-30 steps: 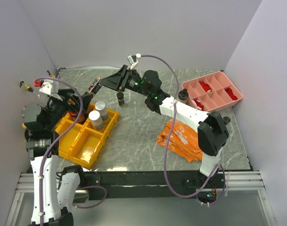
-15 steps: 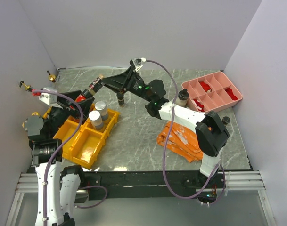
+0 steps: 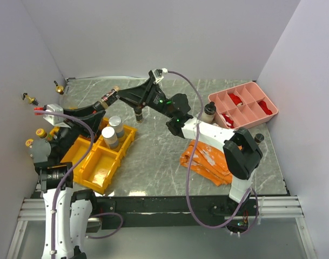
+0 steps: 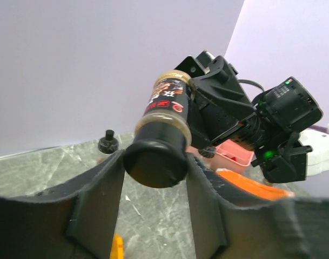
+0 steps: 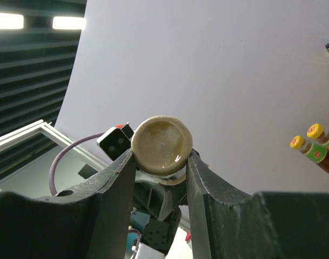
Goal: Organize the condiment bottles
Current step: Pick up the bottle from the storage box, then place the bottle in the storage box.
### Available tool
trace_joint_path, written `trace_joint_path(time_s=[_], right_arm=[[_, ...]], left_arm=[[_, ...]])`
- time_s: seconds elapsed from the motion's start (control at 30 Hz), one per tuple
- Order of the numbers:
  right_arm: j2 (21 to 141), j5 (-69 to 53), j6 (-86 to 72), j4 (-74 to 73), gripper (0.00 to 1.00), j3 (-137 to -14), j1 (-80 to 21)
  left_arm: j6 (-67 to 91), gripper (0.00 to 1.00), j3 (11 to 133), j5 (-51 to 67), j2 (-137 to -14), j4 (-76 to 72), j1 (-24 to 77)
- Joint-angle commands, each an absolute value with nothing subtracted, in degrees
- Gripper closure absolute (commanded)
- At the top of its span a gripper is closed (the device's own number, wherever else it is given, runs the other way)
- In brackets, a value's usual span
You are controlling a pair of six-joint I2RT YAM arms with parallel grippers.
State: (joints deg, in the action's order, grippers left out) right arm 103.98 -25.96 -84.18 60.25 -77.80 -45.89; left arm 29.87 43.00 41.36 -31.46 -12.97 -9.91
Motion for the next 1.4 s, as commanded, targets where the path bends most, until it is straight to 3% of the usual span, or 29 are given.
trace_joint_path(time_s=[0.0,0.03,0.07,0.17,0.23,0.27,0.47,0.6,0.8,0.9,1.13,1.37], right_arm=[[102.74,-26.37,-85.95,65.74,0.72,-76.99,-46.76],[102.92,-26.54,-86.57,66.7,0.66,-76.91,-46.84],[103.62,-27.15,-86.66,66.88,0.54,-77.08,-46.93],[104.06,-28.38,-86.31,67.5,0.36,-77.17,-47.02],[103.71,-28.56,-85.7,67.94,0.3,-76.12,-46.85],[103.45,-28.65,-85.61,67.94,0.23,-75.85,-46.76],[102.66,-30.32,-85.69,70.57,0.0,-72.08,-45.53],[99.24,-32.16,-82.63,66.99,0.0,-66.55,-44.21],[87.2,-33.74,-66.73,44.07,0.0,-58.46,-42.81],[81.58,-36.47,-57.42,31.76,0.0,-56.87,-41.31],[69.45,-30.51,-37.2,3.9,0.0,-56.43,-40.25],[62.41,-27.33,-34.28,0.35,0.0,-53.79,-40.08]], left_arm=[[30.94,0.62,41.92,41.4,-29.8,-16.17,-9.93],[30.94,0.66,42.18,41.66,-29.71,-16.35,-10.02],[30.85,0.73,42.36,42.01,-29.62,-16.26,-9.93],[30.85,0.84,43.77,43.06,-29.71,-16.0,-9.93],[30.67,0.9,45.25,43.07,-29.88,-14.86,-9.93],[30.5,0.99,45.79,43.15,-30.06,-14.33,-10.02],[27.87,0.99,51.23,40.44,-30.67,-5.82,-10.02],[21.46,0.99,58.17,34.91,-33.21,9.98,-9.93],[13.72,0.99,71.35,10.58,-42.17,42.72,-10.02],[10.64,0.99,75.58,2.57,-45.87,51.47,-9.93],[9.67,0.99,80.67,-7.47,-47.28,57.29,-10.02],[10.01,0.99,77.44,-6.5,-51.34,62.24,-9.93]])
